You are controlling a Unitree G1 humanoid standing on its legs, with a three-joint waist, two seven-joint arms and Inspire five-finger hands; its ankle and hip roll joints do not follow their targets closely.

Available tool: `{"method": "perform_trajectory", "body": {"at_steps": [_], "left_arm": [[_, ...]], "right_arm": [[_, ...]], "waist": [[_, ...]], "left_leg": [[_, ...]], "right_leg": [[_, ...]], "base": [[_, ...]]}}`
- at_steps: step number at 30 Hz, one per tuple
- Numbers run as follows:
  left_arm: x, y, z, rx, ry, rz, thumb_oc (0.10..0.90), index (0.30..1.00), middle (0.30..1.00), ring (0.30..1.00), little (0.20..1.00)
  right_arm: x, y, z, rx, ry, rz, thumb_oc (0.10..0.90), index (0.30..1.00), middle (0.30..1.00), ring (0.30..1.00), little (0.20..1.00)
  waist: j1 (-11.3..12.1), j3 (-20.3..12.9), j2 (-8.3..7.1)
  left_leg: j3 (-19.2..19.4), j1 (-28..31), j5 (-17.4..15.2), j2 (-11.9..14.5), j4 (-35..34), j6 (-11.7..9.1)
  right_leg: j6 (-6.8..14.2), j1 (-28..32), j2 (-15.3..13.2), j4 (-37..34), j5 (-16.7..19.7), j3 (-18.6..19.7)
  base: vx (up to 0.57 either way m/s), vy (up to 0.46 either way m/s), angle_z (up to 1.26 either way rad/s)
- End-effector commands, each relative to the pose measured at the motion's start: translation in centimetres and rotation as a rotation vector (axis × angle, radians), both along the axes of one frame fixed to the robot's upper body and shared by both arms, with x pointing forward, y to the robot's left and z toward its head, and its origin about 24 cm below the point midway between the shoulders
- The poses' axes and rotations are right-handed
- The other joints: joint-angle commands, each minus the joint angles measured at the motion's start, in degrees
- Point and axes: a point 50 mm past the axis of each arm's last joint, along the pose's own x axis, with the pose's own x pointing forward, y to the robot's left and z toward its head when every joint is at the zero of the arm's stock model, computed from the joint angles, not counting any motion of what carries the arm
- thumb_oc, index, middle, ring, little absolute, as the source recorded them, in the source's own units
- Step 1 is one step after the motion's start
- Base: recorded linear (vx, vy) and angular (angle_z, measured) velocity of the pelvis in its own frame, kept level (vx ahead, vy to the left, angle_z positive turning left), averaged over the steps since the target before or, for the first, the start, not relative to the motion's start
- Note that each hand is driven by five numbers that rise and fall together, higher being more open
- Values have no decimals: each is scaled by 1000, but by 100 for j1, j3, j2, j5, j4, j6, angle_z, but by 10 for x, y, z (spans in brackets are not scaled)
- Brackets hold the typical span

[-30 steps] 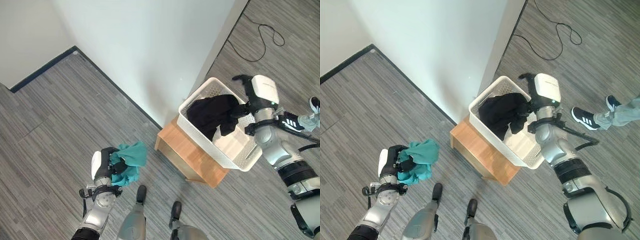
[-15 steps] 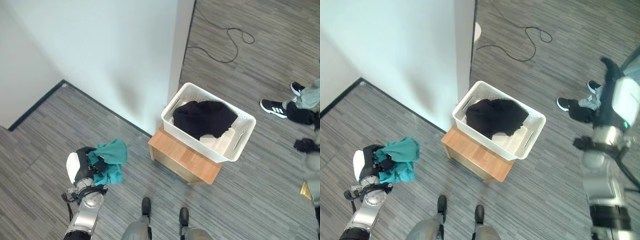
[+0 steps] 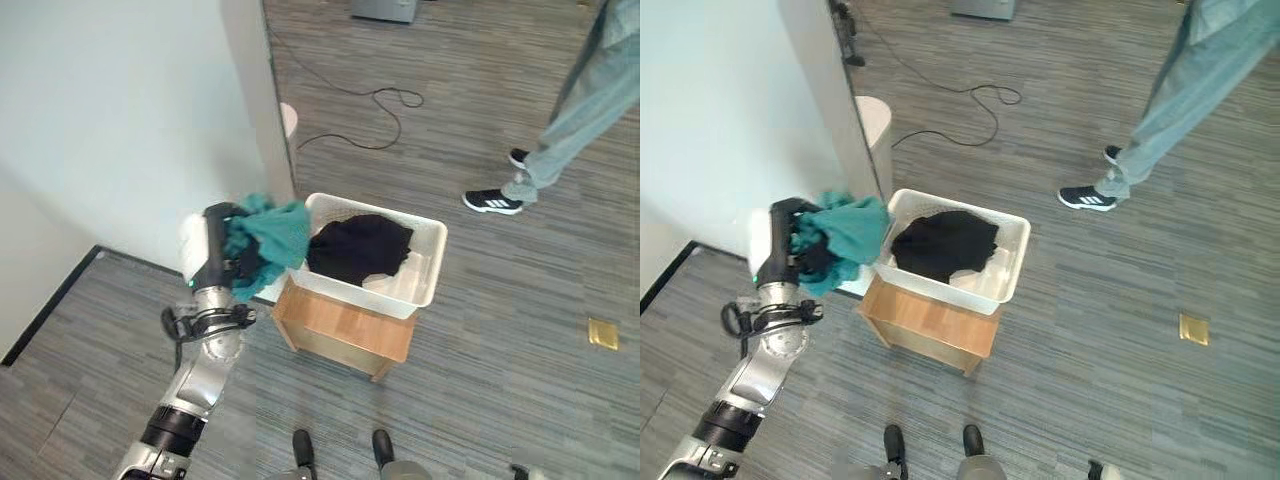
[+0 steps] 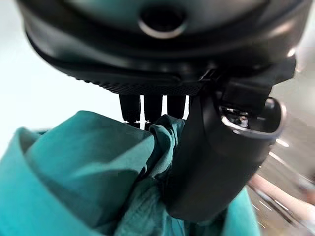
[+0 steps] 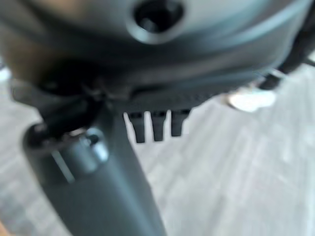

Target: Pick up bed clothes into laundry basket.

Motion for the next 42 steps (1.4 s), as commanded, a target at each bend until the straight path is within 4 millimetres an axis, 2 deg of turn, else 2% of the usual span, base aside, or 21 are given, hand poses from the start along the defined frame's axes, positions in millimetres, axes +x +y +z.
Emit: {"method": "perform_trajectory", "body": {"at_steps": [1, 4, 7, 9, 10, 11, 13, 17, 23, 24, 27, 31, 32, 33, 34, 36, 42], "left_arm": [[2, -20, 97, -43, -440, -136, 400, 300, 300, 300, 300], [10, -29, 109, -46, -468, -157, 400, 300, 300, 300, 300], [28, -39, 120, 30, -466, -134, 400, 300, 300, 300, 300], [44, -47, 122, 86, -437, -117, 400, 300, 300, 300, 300], [59, -52, 124, 148, -396, -91, 400, 300, 300, 300, 300], [60, -53, 125, 148, -399, -93, 400, 300, 300, 300, 300], [76, -61, 132, 219, -357, -75, 400, 300, 300, 300, 300], [90, -62, 132, 309, -302, -34, 400, 300, 300, 300, 300], [105, -51, 120, 469, -201, 54, 400, 300, 300, 300, 300], [109, -48, 113, 533, -164, 82, 400, 300, 300, 300, 300], [115, -44, 97, 630, -98, 130, 400, 300, 300, 300, 300], [119, -24, 78, 734, -4, 217, 400, 300, 300, 300, 300], [119, -23, 81, 719, -12, 219, 400, 300, 300, 300, 300], [119, -23, 82, 718, -13, 220, 555, 533, 533, 533, 533], [118, -27, 80, 709, -22, 206, 800, 900, 900, 900, 900], [118, -30, 78, 703, -28, 191, 800, 900, 900, 900, 900], [115, -37, 77, 695, -66, 168, 800, 900, 900, 900, 900]], "right_arm": [[-22, -2, -3, -10, 80, -17, 800, 900, 900, 900, 900], [-25, 1, -5, 13, 92, -21, 800, 900, 900, 900, 900], [-25, 0, -4, 23, 83, -46, 800, 900, 900, 900, 900], [-19, -2, -3, 17, 67, -37, 800, 900, 900, 900, 900], [-13, -4, -2, 10, 55, -20, 800, 900, 900, 900, 900], [-12, -4, -2, 11, 52, -22, 800, 900, 900, 900, 900], [-4, -9, 0, -8, 45, 0, 800, 900, 900, 900, 900], [3, -12, 2, -19, 25, 4, 800, 900, 900, 900, 900], [3, -12, 2, -19, 14, -7, 800, 900, 900, 900, 900], [-1, -9, 0, -11, 23, -11, 800, 900, 900, 900, 900], [8, -4, 0, -3, 9, 14, 800, 900, 900, 900, 900], [20, 8, -2, 25, -49, 25, 800, 900, 900, 900, 900], [34, -12, 6, -18, -60, -11, 800, 900, 900, 900, 900], [35, -13, 6, -18, -62, -11, 800, 900, 900, 900, 900], [45, -15, 9, -22, -93, -8, 800, 900, 900, 900, 900], [51, -16, 11, -14, -111, -6, 800, 900, 900, 900, 900], [42, -16, 9, 2, -101, -21, 800, 900, 900, 900, 900]], "waist": [[141, -407, -265], [64, -441, -273], [-65, -488, -265], [-158, -507, -265], [-263, -547, -257], [-252, -534, -261], [-382, -571, -241], [-489, -577, -217], [-611, -569, -234], [-638, -564, -258], [-688, -419, -349], [-744, -283, -409], [-660, -233, -421], [-665, -238, -413], [-638, -208, -419], [-626, -169, -430], [-607, -148, -429]], "left_leg": [[214, 326, -822, 96, 13, -199], [270, 355, -834, 115, 13, -203], [323, 364, -831, 142, 13, -220], [360, 373, -834, 155, 13, -231], [401, 378, -837, 167, 13, -243], [401, 376, -837, 167, 13, -243], [445, 376, -844, 173, 13, -254], [514, 348, -854, 172, 13, -251], [622, 286, -855, 190, 13, -262], [627, 225, -845, 195, 13, -269], [613, -21, -773, 207, 13, -286], [684, -366, -700, 195, 13, -300], [695, -510, -666, 190, 13, -311], [694, -528, -663, 192, 13, -311], [700, -582, -653, 188, 13, -311], [711, -623, -635, 188, 13, -313], [772, -631, -659, 173, 13, -322]], "right_leg": [[447, -77, -335, 91, -179, 175], [457, -90, -317, 91, -166, 235], [463, -107, -296, 93, -158, 274], [476, -128, -277, 97, -147, 313], [490, -146, -274, 95, -128, 341], [490, -148, -274, 96, -129, 341], [528, -202, -276, 98, -92, 376], [560, -290, -269, 98, -59, 437], [590, -422, -264, 87, -6, 486], [597, -483, -260, 81, 13, 472], [600, -724, -242, 96, 68, 446], [623, -1071, -228, 81, 190, 414], [634, -1173, -235, 50, 224, 357], [634, -1191, -233, 52, 226, 355], [638, -1248, -244, 45, 239, 342], [636, -1300, -246, 40, 248, 345], [649, -1353, -276, 25, 243, 312]], "base": [[0, 16, -13], [19, 0, -16], [27, 4, -7], [33, 2, -7], [25, -1, -18], [29, -6, -17], [29, 7, -11], [13, 13, -17], [12, 5, -13], [6, -21, -13], [-74, -31, -5], [-97, -26, -1], [-77, -31, 0], [-68, -35, 0], [-39, -6, 2], [-37, -2, 3], [1, -1, -3]]}}
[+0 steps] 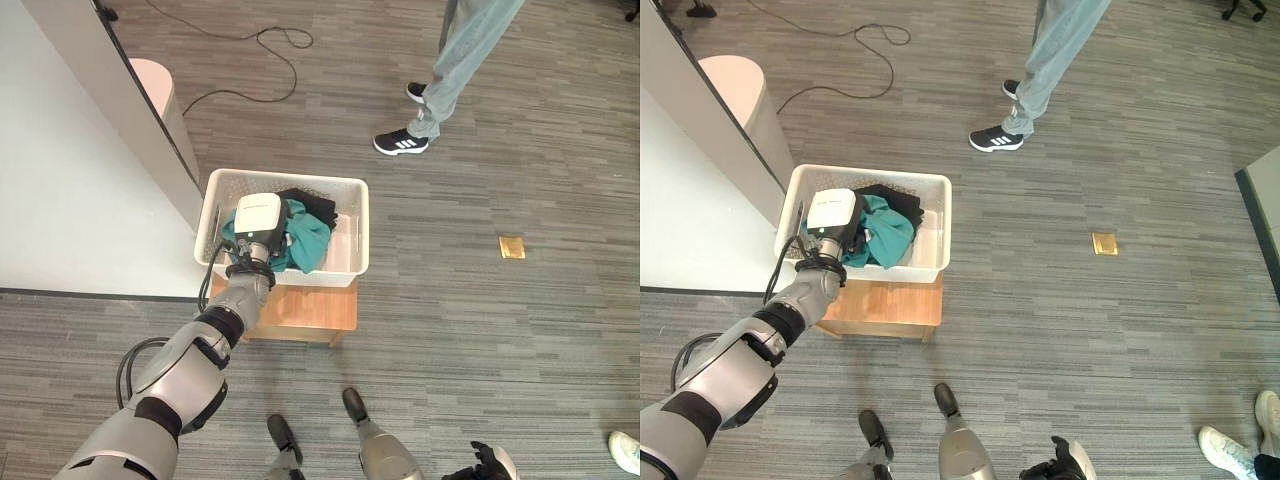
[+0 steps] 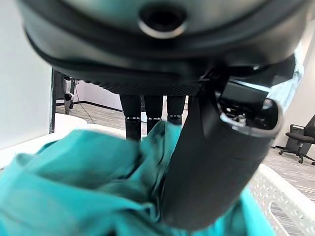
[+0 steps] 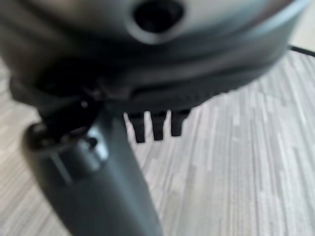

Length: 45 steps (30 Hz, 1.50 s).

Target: Pick up bed clothes into laundry basket.

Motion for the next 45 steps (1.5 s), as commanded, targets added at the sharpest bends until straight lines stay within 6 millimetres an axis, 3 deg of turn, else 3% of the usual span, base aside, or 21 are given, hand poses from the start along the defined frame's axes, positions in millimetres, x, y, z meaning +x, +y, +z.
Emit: {"method": "perform_trajectory", "body": {"at_steps": [1, 12, 13, 18, 23, 24, 27, 28, 30, 32, 34, 35, 36, 38, 39, 40, 41, 42, 43, 44, 45], "left_arm": [[18, -27, 96, -25, -367, -93, 800, 900, 900, 900, 900], [7, -63, 146, -18, -597, -241, 800, 900, 900, 900, 900], [2, -76, 138, -5, -591, -288, 800, 900, 900, 900, 900], [1, -56, 151, -19, -636, -243, 800, 900, 900, 900, 900], [-5, -38, 164, -98, -699, -217, 800, 900, 900, 900, 900], [-11, -29, 164, -165, -721, -218, 800, 900, 900, 900, 900], [-23, -20, 160, -251, -711, -259, 800, 900, 900, 900, 900], [-38, -2, 147, -309, -673, -310, 800, 900, 900, 900, 900], [-53, 19, 129, -450, -636, -312, 800, 900, 900, 900, 900], [-65, 42, 109, -553, -606, -261, 800, 900, 900, 900, 900], [-77, 61, 87, -633, -570, -189, 800, 900, 900, 900, 900], [-84, 72, 75, -650, -545, -149, 800, 900, 900, 900, 900], [-102, 99, 66, -647, -549, -40, 800, 900, 900, 900, 900], [-115, 110, 43, -673, -519, 43, 800, 900, 900, 900, 900], [-117, 110, 41, -671, -512, 44, 800, 900, 900, 900, 900], [-136, 132, 30, -668, -519, 155, 800, 900, 900, 900, 900], [-143, 135, 22, -671, -512, 186, 800, 900, 900, 900, 900], [-150, 136, 17, -661, -504, 205, 800, 900, 900, 900, 900], [-159, 143, 11, -640, -496, 248, 800, 900, 900, 900, 900], [-165, 144, 2, -656, -485, 270, 800, 900, 900, 900, 900], [-165, 144, 2, -656, -485, 270, 800, 900, 900, 900, 900]], "right_arm": [[-25, -33, 5, -87, 64, -54, 800, 900, 900, 900, 900], [-22, -51, 13, -113, 81, -76, 800, 900, 900, 900, 900], [0, -25, 8, -61, 13, -1, 800, 900, 900, 900, 900], [-33, -26, 1, -104, 113, 9, 800, 900, 900, 900, 900], [11, -27, 14, -153, -17, 84, 800, 900, 900, 900, 900], [39, -36, 30, -208, -111, 102, 800, 900, 900, 900, 900], [67, -51, 53, -288, -215, 113, 800, 900, 900, 900, 900], [105, -72, 93, -379, -371, 135, 800, 900, 900, 900, 900], [147, -88, 151, -470, -578, 153, 800, 900, 900, 900, 900], [177, -87, 204, -526, -765, 214, 800, 900, 900, 900, 900], [191, -76, 235, -537, -895, 281, 800, 900, 900, 900, 900], [193, -71, 244, -545, -931, 316, 800, 900, 900, 900, 900], [195, -27, 305, -566, -1221, 472, 800, 900, 900, 900, 900], [177, -27, 257, -540, -1091, 481, 800, 900, 900, 900, 900], [175, -27, 255, -539, -1085, 482, 800, 900, 900, 900, 900], [137, -13, 250, -561, -1115, 555, 800, 900, 900, 900, 900], [119, -4, 258, -615, -1152, 621, 800, 900, 900, 900, 900], [101, 3, 247, -570, -1151, 612, 800, 900, 900, 900, 900], [90, 7, 249, -579, -1168, 616, 800, 900, 900, 900, 900], [80, 15, 253, -603, -1200, 655, 800, 900, 900, 900, 900], [80, 15, 253, -603, -1200, 655, 800, 900, 900, 900, 900]], "waist": [[118, -112, -148], [210, -337, -88], [305, -414, -36], [302, -541, 33], [447, -642, 52], [599, -658, 18], [780, -648, -3], [1024, -652, -37], [1235, -658, -72], [1406, -676, -121], [1582, -654, -171], [1660, -641, -183], [1599, -625, -181], [1704, -582, -164], [1691, -620, -172], [1625, -610, -171], [1592, -607, -170], [1548, -594, -154], [1506, -574, -148], [1398, -582, -114], [1404, -591, -114]], "left_leg": [[69, 269, -671, 167, 8, -413], [16, 668, -776, 174, 8, -415], [-43, 736, -804, 161, 8, -389], [-111, 882, -825, 158, 8, -386], [-213, 996, -822, 148, 8, -372], [-283, 1017, -819, 150, 8, -373], [-381, 1027, -803, 143, 8, -373], [-501, 1031, -788, 129, 8, -382], [-621, 1066, -803, 106, 8, -396], [-738, 1012, -742, 86, 8, -405], [-863, 994, -713, 64, 8, -401], [-923, 986, -706, 47, 8, -392], [-946, 929, -582, 43, 8, -378], [-1064, 937, -627, 7, 8, -340], [-1085, 933, -626, 4, 8, -340], [-1129, 940, -683, -4, 8, -332], [-1139, 925, -686, -8, 8, -320], [-1212, 912, -671, -20, 8, -297], [-1301, 891, -657, -40, 8, -270], [-1548, 856, -609, -108, 8, -187], [-1542, 853, -616, -109, 8, -186]], "right_leg": [[548, -118, -261, 18, -38, -279], [551, 292, -259, 16, -136, -325], [543, 372, -257, 16, -164, -312], [554, 541, -272, 32, -203, -355], [548, 680, -303, 53, -210, -395], [536, 725, -324, 54, -224, -448], [520, 787, -337, 52, -250, -544], [493, 870, -361, 43, -284, -648], [469, 964, -373, 56, -355, -766], [431, 978, -388, 58, -348, -855], [398, 1022, -398, 77, -371, -968], [385, 1043, -405, 91, -387, -1018], [373, 990, -406, 158, -325, -1051], [351, 1024, -409, 265, -402, -1151], [351, 1026, -412, 276, -417, -1172], [352, 1030, -383, 369, -510, -1142], [352, 1001, -376, 448, -544, -1110], [349, 949, -332, 599, -614, -1000], [359, 892, -257, 785, -692, -818], [337, 789, 126, 1206, -978, 51], [336, 779, 126, 1216, -988, 56]], "base": [[0, 0, 0], [43, -23, 0], [61, -16, -4], [42, 0, 3], [13, -1, 10], [-14, -13, 6], [-23, -22, 20], [-8, -21, 20], [31, -7, 32], [16, -5, 49], [21, 10, 41], [-59, 34, 43], [7, 57, 37], [-16, 44, 43], [-38, 33, 49], [8, 36, 62], [-22, 71, 79], [-69, 74, 79], [-111, 163, 67], [-81, 129, 51], [-79, 159, 68]]}}
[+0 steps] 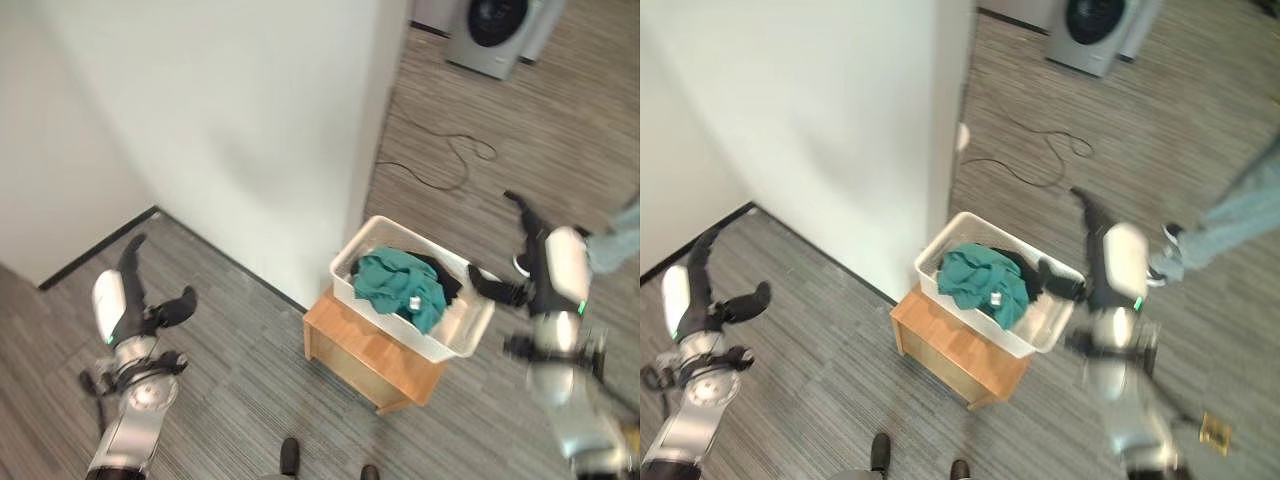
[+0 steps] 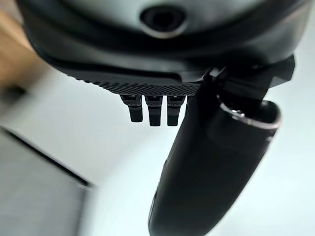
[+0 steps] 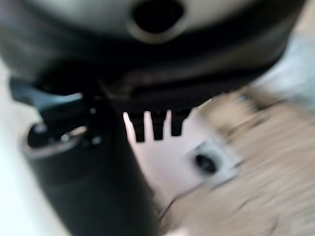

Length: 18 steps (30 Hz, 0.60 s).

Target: Pick up bed clothes into laundry basket.

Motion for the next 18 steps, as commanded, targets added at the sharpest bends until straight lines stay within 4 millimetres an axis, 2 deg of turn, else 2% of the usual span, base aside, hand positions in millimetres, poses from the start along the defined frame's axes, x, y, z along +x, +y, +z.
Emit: {"method": "perform_trajectory", "body": {"at_steps": [1, 2, 3, 6, 7, 9, 11, 12, 13, 15, 16, 17, 18], "left_arm": [[17, -8, 54, 108, -296, -68, 800, 900, 900, 900, 900], [18, -11, 48, 90, -276, -81, 800, 900, 900, 900, 900], [19, -14, 45, 82, -266, -93, 800, 900, 900, 900, 900], [26, -30, 35, 49, -232, -156, 800, 900, 900, 900, 900], [27, -35, 33, 30, -227, -178, 800, 900, 900, 900, 900], [28, -43, 30, 1, -225, -216, 800, 900, 900, 900, 900], [27, -49, 31, -23, -228, -260, 800, 900, 900, 900, 900], [26, -52, 32, -51, -246, -269, 800, 900, 900, 900, 900], [25, -52, 33, -71, -256, -274, 800, 900, 900, 900, 900], [21, -57, 33, -110, -261, -301, 800, 900, 900, 900, 900], [21, -58, 33, -124, -260, -306, 800, 900, 900, 900, 900], [21, -61, 35, -182, -292, -313, 800, 900, 900, 900, 900], [21, -60, 36, -181, -294, -310, 800, 900, 900, 900, 900]], "right_arm": [[-9, -9, 24, -137, -133, -18, 800, 900, 900, 900, 900], [-6, -8, 26, -166, -153, -17, 800, 900, 900, 900, 900], [-3, -7, 28, -181, -164, -13, 800, 900, 900, 900, 900], [7, -2, 46, -239, -269, -7, 800, 900, 900, 900, 900], [11, 0, 51, -243, -293, 5, 800, 900, 900, 900, 900], [18, 7, 60, -245, -334, 46, 800, 900, 900, 900, 900], [29, 18, 72, -230, -383, 110, 800, 900, 900, 900, 900], [34, 23, 79, -205, -418, 139, 800, 900, 900, 900, 900], [38, 25, 84, -199, -426, 158, 800, 900, 900, 900, 900], [49, 27, 97, -194, -466, 185, 800, 900, 900, 900, 900], [53, 28, 101, -181, -481, 186, 800, 900, 900, 900, 900], [62, 31, 104, -170, -479, 185, 800, 900, 900, 900, 900], [63, 32, 104, -169, -481, 188, 800, 900, 900, 900, 900]], "waist": [[-393, -291, 125], [-416, -306, 147], [-421, -309, 159], [-437, -288, 172], [-404, -269, 165], [-300, -230, 160], [-9, -202, 166], [54, -145, 110], [132, -103, 143], [246, 59, 125], [267, 207, 93], [208, 332, -86], [188, 333, -89]], "left_leg": [[-53, 114, -595, 111, 3, -118], [-255, 80, -534, 65, 3, -94], [-349, 62, -512, 42, 3, -87], [-1045, -192, -192, -165, 3, -155], [-1167, -303, -100, -213, 3, -196], [-1345, -479, 83, -246, 3, -277], [-1504, -753, 259, -279, 3, -325], [-1648, -912, 341, -398, 33, -384], [-1716, -1063, 478, -359, 13, -469], [-1542, -1415, 386, -457, 64, -516], [-1083, -1558, 303, -401, 147, -497], [265, -1565, -181, -31, 613, -214], [263, -1628, -221, -26, 715, -214]], "right_leg": [[366, -549, 421, 789, -245, 1660], [321, -504, 654, 986, -378, 2169], [286, -471, 758, 1108, -457, 2410], [85, -214, 1383, 1490, -651, 3553], [38, -135, 1484, 1456, -711, 3671], [-116, -45, 1512, 1309, -779, 3674], [-301, 80, 1421, 923, -870, 3521], [-365, 162, 1451, 721, -894, 3507], [-385, 181, 1591, 562, -795, 3565], [-464, 237, 1637, 207, -509, 3380], [-461, 207, 1590, 135, -422, 3158], [-361, -28, 1233, 3, -250, 2379], [-357, -33, 1236, -19, -231, 2375]], "base": [[-58, 104, 84], [-86, 120, 108], [-94, 76, 86], [-208, -7, 80], [-261, -32, 129], [-261, -85, 114], [-332, -138, 82], [-352, -214, 74], [-317, -237, 97], [-363, -135, 119], [-604, 13, 174], [-472, 53, 185], [-648, 57, 246]]}}
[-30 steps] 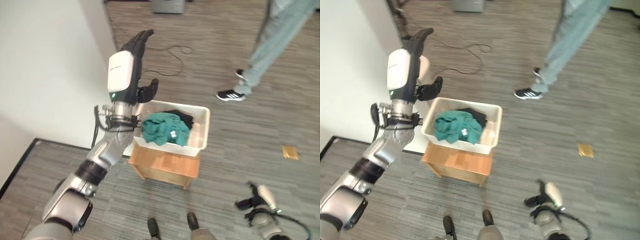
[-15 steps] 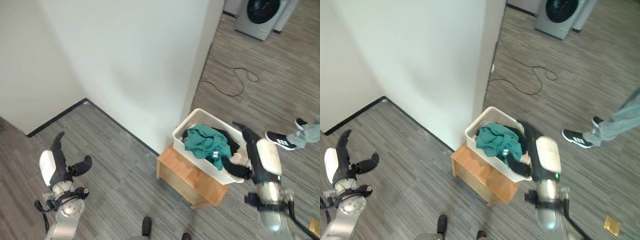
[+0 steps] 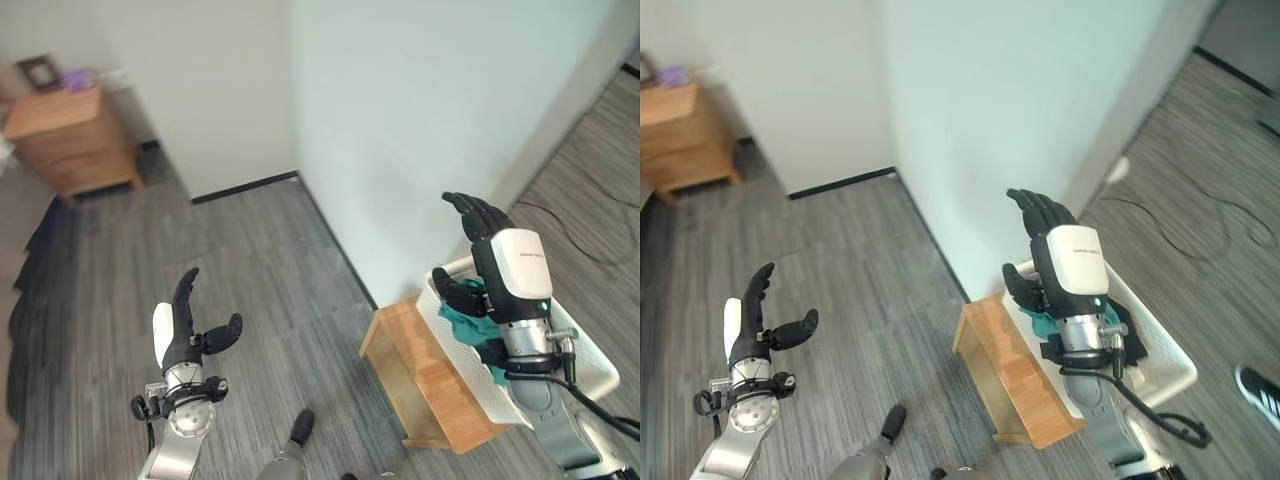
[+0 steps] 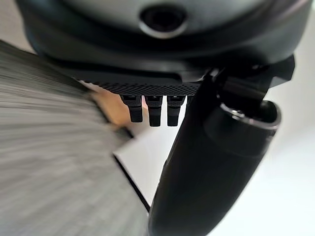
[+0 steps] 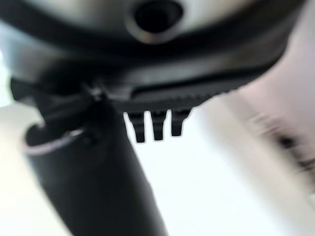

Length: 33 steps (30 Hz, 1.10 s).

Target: Pick up bed clothes into laundry basket.

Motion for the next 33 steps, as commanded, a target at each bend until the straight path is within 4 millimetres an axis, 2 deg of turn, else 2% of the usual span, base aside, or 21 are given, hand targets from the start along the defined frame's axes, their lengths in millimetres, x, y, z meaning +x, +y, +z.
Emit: {"method": "perform_trajectory", "body": {"at_steps": [1, 2, 3, 4, 6, 8, 9, 10, 11, 13, 14, 15, 16, 17, 18, 19, 21, 23, 26, 30, 33], "left_arm": [[14, 5, 64, 5, -322, -87, 800, 900, 900, 900, 900], [14, 6, 64, 5, -322, -87, 800, 900, 900, 900, 900], [15, 5, 62, -40, -317, -92, 800, 900, 900, 900, 900], [16, 4, 62, -44, -314, -110, 800, 900, 900, 900, 900], [14, 1, 61, -30, -285, -169, 800, 900, 900, 900, 900], [11, 1, 61, -37, -260, -213, 800, 900, 900, 900, 900], [11, 2, 61, -37, -258, -215, 800, 900, 900, 900, 900], [8, 4, 63, -20, -225, -284, 800, 900, 900, 900, 900], [4, 6, 68, -10, -233, -304, 800, 900, 900, 900, 900], [2, 10, 75, 7, -237, -324, 800, 900, 900, 900, 900], [4, 10, 85, 28, -271, -344, 800, 900, 900, 900, 900], [5, 9, 88, 24, -285, -355, 800, 900, 900, 900, 900], [8, 11, 95, 23, -329, -334, 800, 900, 900, 900, 900], [9, 13, 99, 17, -362, -308, 800, 900, 900, 900, 900], [9, 13, 99, 17, -362, -308, 800, 900, 900, 900, 900], [9, 17, 102, -1, -394, -271, 800, 900, 900, 900, 900], [5, 20, 105, -17, -414, -250, 800, 900, 900, 900, 900], [6, 20, 110, -13, -433, -262, 800, 900, 900, 900, 900], [3, 25, 117, 1, -469, -235, 800, 900, 900, 900, 900], [2, 30, 117, 3, -468, -205, 800, 900, 900, 900, 900], [-3, 38, 110, 43, -417, -184, 800, 900, 900, 900, 900]], "right_arm": [[22, 11, 63, 83, -311, 58, 800, 900, 900, 900, 900], [22, 11, 63, 84, -311, 58, 800, 900, 900, 900, 900], [21, 14, 63, 135, -322, 70, 800, 900, 900, 900, 900], [21, 14, 59, 151, -310, 67, 800, 900, 900, 900, 900], [19, 9, 50, 162, -271, 43, 800, 900, 900, 900, 900], [16, 5, 40, 168, -230, 25, 800, 900, 900, 900, 900], [15, 5, 40, 168, -227, 25, 800, 900, 900, 900, 900], [7, 0, 31, 177, -182, 15, 800, 900, 900, 900, 900], [2, -3, 32, 165, -179, 16, 800, 900, 900, 900, 900], [-2, -4, 27, 184, -133, 24, 800, 900, 900, 900, 900], [-4, -6, 25, 189, -121, 15, 800, 900, 900, 900, 900], [-4, -7, 24, 211, -114, 8, 800, 900, 900, 900, 900], [-1, -5, 20, 238, -98, 16, 800, 900, 900, 900, 900], [3, -3, 19, 254, -98, 10, 800, 900, 900, 900, 900], [3, -3, 19, 254, -98, 10, 800, 900, 900, 900, 900], [4, 1, 17, 266, -87, 20, 800, 900, 900, 900, 900], [4, 3, 15, 262, -73, 32, 800, 900, 900, 900, 900], [6, 7, 21, 245, -87, 54, 800, 900, 900, 900, 900], [10, 12, 34, 229, -121, 101, 800, 900, 900, 900, 900], [12, 10, 41, 236, -132, 105, 800, 900, 900, 900, 900], [10, 5, 42, 242, -128, 95, 800, 900, 900, 900, 900]], "waist": [[215, 45, -560], [193, 39, -555], [113, -33, -798], [6, -105, -835], [-302, -279, -814], [-533, -359, -746], [-544, -356, -746], [-708, -480, -514], [-751, -528, -453], [-730, -515, -291], [-802, -447, -268], [-940, -326, -292], [-1057, -213, -345], [-1061, -183, -338], [-1059, -184, -341], [-928, -135, -253], [-831, -146, -231], [-731, -176, -283], [-670, -248, -401], [-594, -331, -440], [-542, -441, -444]], "left_leg": [[1724, -271, -21, 255, 1242, -54], [1703, -295, -28, 254, 1266, -55], [1683, 11, -477, 557, 1958, -37], [1813, 237, -548, 850, 2068, -44], [2739, 995, -564, 1583, 1929, -165], [3885, 1602, -517, 1915, 1924, -378], [3867, 1617, -519, 1920, 1919, -389], [4803, 2029, -787, 1899, 1370, -561], [4915, 2121, -801, 1699, 1012, -510], [4564, 2162, -792, 1226, 427, -367], [4393, 2181, -794, 1096, 253, -276], [4120, 2178, -793, 967, 150, -201], [3907, 2032, -658, 831, 119, -87], [3660, 1935, -635, 754, 98, -29], [3664, 1933, -637, 751, 99, -28], [3116, 1833, -578, 658, -33, 36], [2333, 1703, -518, 426, -117, 78], [2008, 1619, -503, 270, -99, 129], [1980, 1641, -528, 233, -59, 98], [2071, 1654, -491, 290, -142, 56], [2049, 1713, -424, 336, -303, 23]], "right_leg": [[1060, -257, -844, -1068, 454, -697], [1059, -261, -840, -1073, 456, -717], [1117, -351, -1188, -1168, 552, -1202], [1132, -378, -1277, -1228, 566, -1507], [1162, -430, -1479, -1263, 567, -2342], [1157, -398, -1648, -1294, 577, -3189], [1157, -366, -1642, -1310, 573, -3210], [1255, -294, -1779, -1328, 490, -3944], [1303, -249, -1883, -1254, 573, -4101], [1461, -383, -2130, -675, 695, -4309], [1585, -553, -2315, -170, 743, -4265], [1821, -894, -2487, 392, 1084, -3920], [2012, -1220, -2455, 652, 1316, -3300], [2156, -1370, -2304, 746, 1211, -2600], [2157, -1378, -2306, 754, 1207, -2595], [1962, -1256, -1937, 608, 727, -1676], [1831, -1029, -1538, 315, 342, -561], [1669, -921, -1478, -2, 405, -47], [1710, -795, -1654, -293, 606, -124], [1769, -718, -1779, -573, 782, -285], [1751, -608, -1853, -801, 758, -408]], "base": [[-352, 2, 230], [-553, -8, 233], [-276, 3, 172], [-345, 21, 190], [-167, 89, 254], [-136, 124, 260], [-61, 204, 229], [20, 257, 200], [27, 411, 239], [61, 357, 212], [39, 245, 128], [-124, 167, 132], [-154, 104, 196], [-148, 49, 256], [-61, 38, 257], [-30, 40, 179], [12, 49, 154], [25, -25, 174], [-6, -106, 106], [1, -85, 15], [30, -47, -2]]}}
